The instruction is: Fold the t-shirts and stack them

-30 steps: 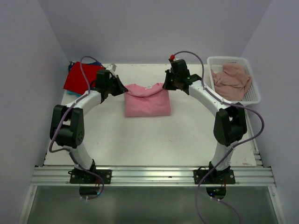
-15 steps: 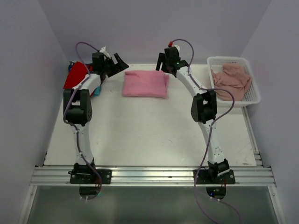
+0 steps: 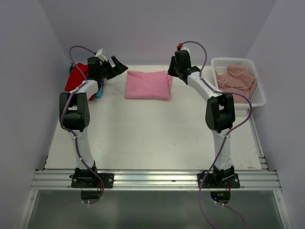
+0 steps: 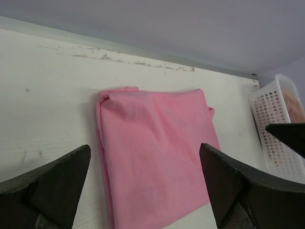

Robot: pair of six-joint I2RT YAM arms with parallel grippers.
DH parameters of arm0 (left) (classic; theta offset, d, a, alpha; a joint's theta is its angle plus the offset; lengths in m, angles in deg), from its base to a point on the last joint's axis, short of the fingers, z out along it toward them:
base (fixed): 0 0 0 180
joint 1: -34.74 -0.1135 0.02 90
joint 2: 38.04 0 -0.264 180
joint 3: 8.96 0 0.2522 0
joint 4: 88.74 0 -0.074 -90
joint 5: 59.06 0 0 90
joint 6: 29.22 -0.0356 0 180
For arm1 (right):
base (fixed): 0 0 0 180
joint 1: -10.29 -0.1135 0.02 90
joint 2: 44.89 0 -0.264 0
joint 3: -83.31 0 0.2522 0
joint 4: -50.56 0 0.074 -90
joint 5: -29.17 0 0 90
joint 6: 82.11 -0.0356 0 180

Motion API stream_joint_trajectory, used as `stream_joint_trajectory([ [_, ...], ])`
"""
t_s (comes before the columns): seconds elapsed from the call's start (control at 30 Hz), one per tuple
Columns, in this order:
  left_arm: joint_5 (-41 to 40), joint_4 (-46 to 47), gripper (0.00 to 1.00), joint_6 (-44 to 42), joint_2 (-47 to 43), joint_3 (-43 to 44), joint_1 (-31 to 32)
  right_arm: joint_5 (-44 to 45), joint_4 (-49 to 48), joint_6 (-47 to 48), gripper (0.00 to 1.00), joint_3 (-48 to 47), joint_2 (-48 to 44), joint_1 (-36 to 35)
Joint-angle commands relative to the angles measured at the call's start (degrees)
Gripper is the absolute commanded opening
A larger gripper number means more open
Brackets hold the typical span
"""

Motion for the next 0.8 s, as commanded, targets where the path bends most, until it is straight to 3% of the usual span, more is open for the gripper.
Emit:
stream_joint_trajectory([
  [0.0,5.0,5.2,1.00,0.8,-1.5,-2.4,0.0,-18.2,-2.9,-3.2,0.01,-5.3,3.3,0.8],
  [0.13,8.7,5.2,1.00,2.2,0.0,-3.3,0.0,-34.6,-0.4,-17.1,0.00,-17.7,14.7,1.2],
  [0.27,11.1,6.5,1.00,4.0,0.1,-5.3,0.0,-33.5,6.1,-20.3,0.00,-28.7,22.2,-0.2],
  [0.53,13.9,12.3,1.00,8.1,-1.0,-12.5,0.3,-30.5,7.9,-17.2,0.00,-17.9,20.3,-1.9],
  [0.77,13.9,12.8,1.00,9.0,-4.0,-18.2,0.1,-20.8,13.5,-9.9,0.00,-5.4,11.9,-5.2],
])
